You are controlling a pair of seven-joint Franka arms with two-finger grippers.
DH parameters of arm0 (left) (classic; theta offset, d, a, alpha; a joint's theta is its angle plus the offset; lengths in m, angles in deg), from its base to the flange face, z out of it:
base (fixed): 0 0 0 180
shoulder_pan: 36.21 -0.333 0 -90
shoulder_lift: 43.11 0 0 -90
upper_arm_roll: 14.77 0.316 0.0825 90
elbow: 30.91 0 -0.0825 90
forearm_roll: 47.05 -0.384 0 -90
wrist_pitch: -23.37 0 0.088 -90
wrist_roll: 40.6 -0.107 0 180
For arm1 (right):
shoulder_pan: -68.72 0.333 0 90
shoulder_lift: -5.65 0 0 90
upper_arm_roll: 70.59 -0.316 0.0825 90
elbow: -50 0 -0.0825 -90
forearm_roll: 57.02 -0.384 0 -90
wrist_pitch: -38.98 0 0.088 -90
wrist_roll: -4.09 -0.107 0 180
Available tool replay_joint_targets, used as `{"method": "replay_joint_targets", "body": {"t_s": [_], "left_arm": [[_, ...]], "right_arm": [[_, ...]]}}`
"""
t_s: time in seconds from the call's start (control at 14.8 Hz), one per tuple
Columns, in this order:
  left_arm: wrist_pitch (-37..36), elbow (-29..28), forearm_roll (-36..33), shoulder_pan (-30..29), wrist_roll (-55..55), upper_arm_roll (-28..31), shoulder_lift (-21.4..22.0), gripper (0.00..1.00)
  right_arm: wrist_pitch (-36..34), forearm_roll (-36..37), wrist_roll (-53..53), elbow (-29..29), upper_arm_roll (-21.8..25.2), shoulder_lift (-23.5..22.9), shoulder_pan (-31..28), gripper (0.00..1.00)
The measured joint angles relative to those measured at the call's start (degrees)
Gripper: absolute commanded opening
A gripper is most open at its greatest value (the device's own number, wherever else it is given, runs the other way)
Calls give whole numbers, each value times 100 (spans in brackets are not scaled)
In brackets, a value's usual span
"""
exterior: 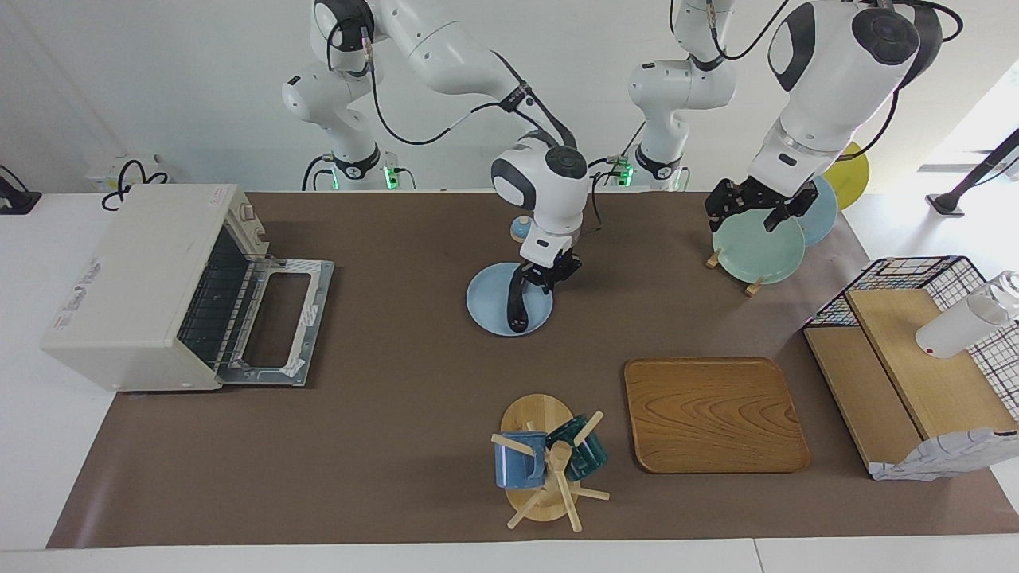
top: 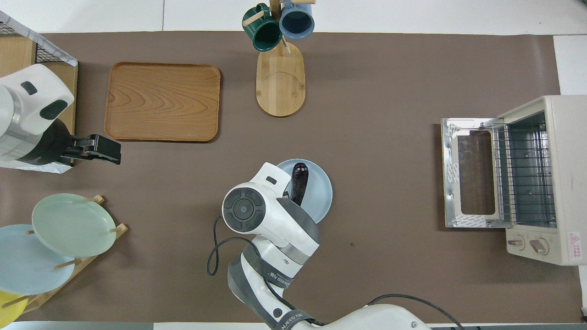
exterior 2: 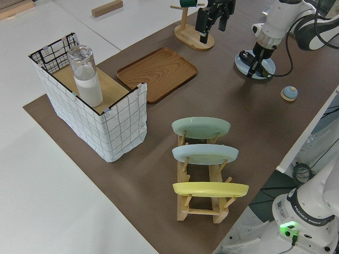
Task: Put eggplant into oven
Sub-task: 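Grasp the rim of the blue plate with the right gripper, then carry the plate with the eggplant into the open oven with the right gripper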
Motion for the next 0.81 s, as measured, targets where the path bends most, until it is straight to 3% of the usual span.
{"method": "replay_joint_targets", "body": {"t_s": [0.47,0.68,0.81], "left_arm": [[0,4,0,-4,0,-19,0,100],[0,5,0,-21,0,-19,3,100],[0,7,0,-51,0,-12,5,100]], "right_arm": [[-1923,683,167,-938,107,162,-297,0],[-2125,693,642,-676,130,501,-1024,0],[-2123,696,853,-153,139,865,-1488,0]]}}
